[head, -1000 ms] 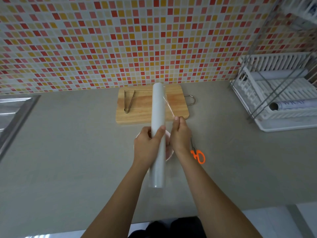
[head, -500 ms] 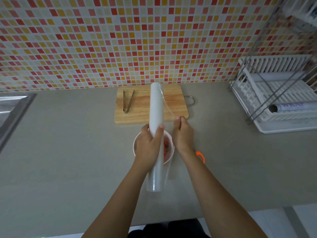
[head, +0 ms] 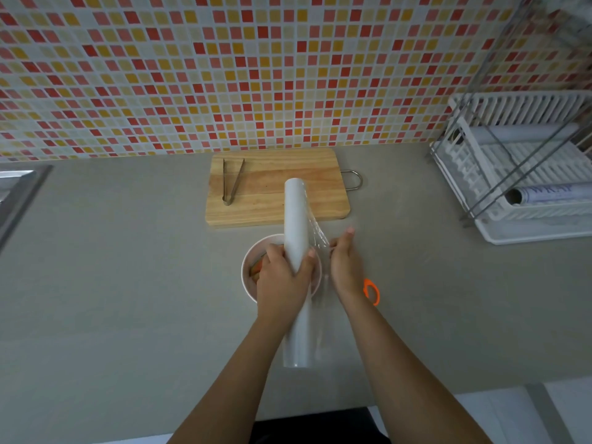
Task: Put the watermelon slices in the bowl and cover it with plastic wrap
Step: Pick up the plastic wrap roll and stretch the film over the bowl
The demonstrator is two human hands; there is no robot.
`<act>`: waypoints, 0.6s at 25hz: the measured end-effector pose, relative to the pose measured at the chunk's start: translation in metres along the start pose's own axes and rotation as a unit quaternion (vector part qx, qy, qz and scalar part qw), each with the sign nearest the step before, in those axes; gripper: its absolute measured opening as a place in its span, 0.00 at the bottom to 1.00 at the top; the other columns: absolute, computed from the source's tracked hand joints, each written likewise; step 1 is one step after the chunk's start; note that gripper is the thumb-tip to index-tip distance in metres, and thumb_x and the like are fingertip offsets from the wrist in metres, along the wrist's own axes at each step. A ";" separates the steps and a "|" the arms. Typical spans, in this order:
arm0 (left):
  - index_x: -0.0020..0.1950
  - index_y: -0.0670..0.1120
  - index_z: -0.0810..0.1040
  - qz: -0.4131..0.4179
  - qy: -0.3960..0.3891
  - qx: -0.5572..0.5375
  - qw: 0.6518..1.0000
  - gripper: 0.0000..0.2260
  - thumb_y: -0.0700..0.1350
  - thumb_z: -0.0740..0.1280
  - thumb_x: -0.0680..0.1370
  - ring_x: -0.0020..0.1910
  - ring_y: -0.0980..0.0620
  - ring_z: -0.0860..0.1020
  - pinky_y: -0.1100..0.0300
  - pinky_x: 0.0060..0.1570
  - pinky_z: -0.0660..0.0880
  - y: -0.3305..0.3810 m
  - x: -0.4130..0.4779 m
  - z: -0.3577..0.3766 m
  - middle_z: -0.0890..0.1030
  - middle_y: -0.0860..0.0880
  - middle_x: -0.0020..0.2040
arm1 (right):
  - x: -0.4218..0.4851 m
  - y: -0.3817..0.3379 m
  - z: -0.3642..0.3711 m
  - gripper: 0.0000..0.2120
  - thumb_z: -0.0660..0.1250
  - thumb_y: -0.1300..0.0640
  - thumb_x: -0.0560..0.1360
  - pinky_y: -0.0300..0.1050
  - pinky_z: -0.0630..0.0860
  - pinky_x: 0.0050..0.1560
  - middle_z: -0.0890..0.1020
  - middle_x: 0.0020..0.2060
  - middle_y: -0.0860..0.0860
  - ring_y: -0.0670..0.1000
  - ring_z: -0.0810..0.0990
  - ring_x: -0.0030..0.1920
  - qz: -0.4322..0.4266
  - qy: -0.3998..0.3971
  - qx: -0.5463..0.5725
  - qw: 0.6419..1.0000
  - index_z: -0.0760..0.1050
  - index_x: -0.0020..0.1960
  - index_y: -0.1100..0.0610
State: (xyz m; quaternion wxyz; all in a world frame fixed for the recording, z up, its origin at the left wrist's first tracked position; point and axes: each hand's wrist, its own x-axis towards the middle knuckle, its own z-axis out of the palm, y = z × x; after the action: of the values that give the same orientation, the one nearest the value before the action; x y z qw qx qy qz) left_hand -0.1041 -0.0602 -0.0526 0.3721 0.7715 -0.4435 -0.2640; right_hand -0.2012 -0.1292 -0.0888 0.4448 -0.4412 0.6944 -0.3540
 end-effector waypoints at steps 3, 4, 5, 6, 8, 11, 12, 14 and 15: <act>0.48 0.46 0.67 0.012 0.010 0.032 0.999 0.17 0.59 0.64 0.75 0.44 0.46 0.79 0.54 0.42 0.73 -0.002 -0.002 0.005 0.80 0.45 0.47 | 0.027 -0.011 -0.002 0.25 0.46 0.45 0.80 0.51 0.72 0.57 0.82 0.49 0.54 0.55 0.78 0.53 -0.018 -0.041 -0.023 0.999 0.78 0.50 0.56; 0.49 0.45 0.68 0.019 0.016 0.043 0.999 0.17 0.59 0.64 0.75 0.45 0.45 0.79 0.55 0.43 0.71 -0.001 -0.003 0.006 0.80 0.45 0.47 | 0.037 -0.018 -0.002 0.22 0.49 0.47 0.80 0.50 0.72 0.58 0.82 0.50 0.54 0.54 0.79 0.53 -0.034 -0.056 -0.016 0.998 0.78 0.52 0.57; 0.50 0.44 0.69 0.025 0.024 0.052 0.998 0.18 0.58 0.64 0.75 0.46 0.45 0.78 0.55 0.43 0.69 0.001 -0.003 0.007 0.80 0.44 0.47 | 0.047 -0.028 -0.002 0.20 0.51 0.47 0.80 0.50 0.73 0.58 0.82 0.49 0.53 0.53 0.79 0.52 -0.042 -0.079 -0.004 0.996 0.78 0.54 0.57; 0.51 0.42 0.70 0.027 0.030 0.061 0.997 0.18 0.58 0.64 0.75 0.47 0.44 0.78 0.56 0.43 0.68 0.003 -0.003 0.008 0.80 0.43 0.48 | 0.056 -0.038 0.000 0.19 0.52 0.47 0.80 0.48 0.74 0.55 0.82 0.48 0.53 0.52 0.79 0.51 -0.038 -0.112 0.012 0.993 0.77 0.54 0.56; 0.52 0.41 0.70 0.022 0.039 0.077 0.996 0.19 0.58 0.64 0.76 0.47 0.43 0.78 0.55 0.44 0.68 0.005 -0.003 0.010 0.80 0.42 0.49 | 0.069 -0.054 0.004 0.17 0.54 0.46 0.79 0.44 0.75 0.51 0.82 0.47 0.51 0.49 0.80 0.47 -0.002 -0.199 0.047 0.979 0.77 0.51 0.55; 0.51 0.41 0.70 0.017 0.051 0.092 0.994 0.19 0.58 0.64 0.76 0.48 0.42 0.78 0.50 0.47 0.72 0.008 -0.002 0.009 0.80 0.41 0.49 | 0.080 -0.064 0.008 0.14 0.60 0.45 0.77 0.40 0.76 0.45 0.82 0.41 0.48 0.47 0.81 0.42 0.015 -0.242 0.068 0.968 0.78 0.44 0.53; 0.51 0.41 0.70 0.021 0.054 0.093 0.994 0.19 0.58 0.63 0.76 0.48 0.42 0.78 0.49 0.47 0.73 0.009 -0.002 0.008 0.80 0.42 0.49 | 0.082 -0.065 0.010 0.12 0.62 0.46 0.76 0.40 0.76 0.43 0.82 0.41 0.48 0.46 0.81 0.42 0.010 -0.234 0.078 0.969 0.78 0.43 0.53; 0.49 0.42 0.69 0.028 0.058 0.095 0.993 0.19 0.58 0.63 0.76 0.45 0.43 0.79 0.48 0.45 0.74 0.011 -0.001 0.007 0.80 0.43 0.47 | 0.086 -0.066 0.013 0.07 0.66 0.50 0.75 0.39 0.76 0.40 0.82 0.41 0.48 0.46 0.81 0.41 0.015 -0.210 0.116 0.971 0.78 0.42 0.52; 0.49 0.43 0.68 0.027 0.058 0.095 0.993 0.18 0.58 0.62 0.76 0.44 0.43 0.79 0.48 0.44 0.75 0.012 -0.001 0.006 0.80 0.43 0.46 | 0.088 -0.067 0.013 0.06 0.67 0.51 0.74 0.38 0.75 0.37 0.82 0.39 0.47 0.45 0.81 0.39 0.020 -0.199 0.131 0.971 0.77 0.41 0.52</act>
State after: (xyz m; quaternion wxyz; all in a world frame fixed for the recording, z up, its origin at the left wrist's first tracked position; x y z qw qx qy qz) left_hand -0.1152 -0.0651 -0.0459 0.3293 0.8053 -0.4644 -0.1652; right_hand -0.1875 -0.2360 -0.0609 0.6349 -0.4265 0.5485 -0.3379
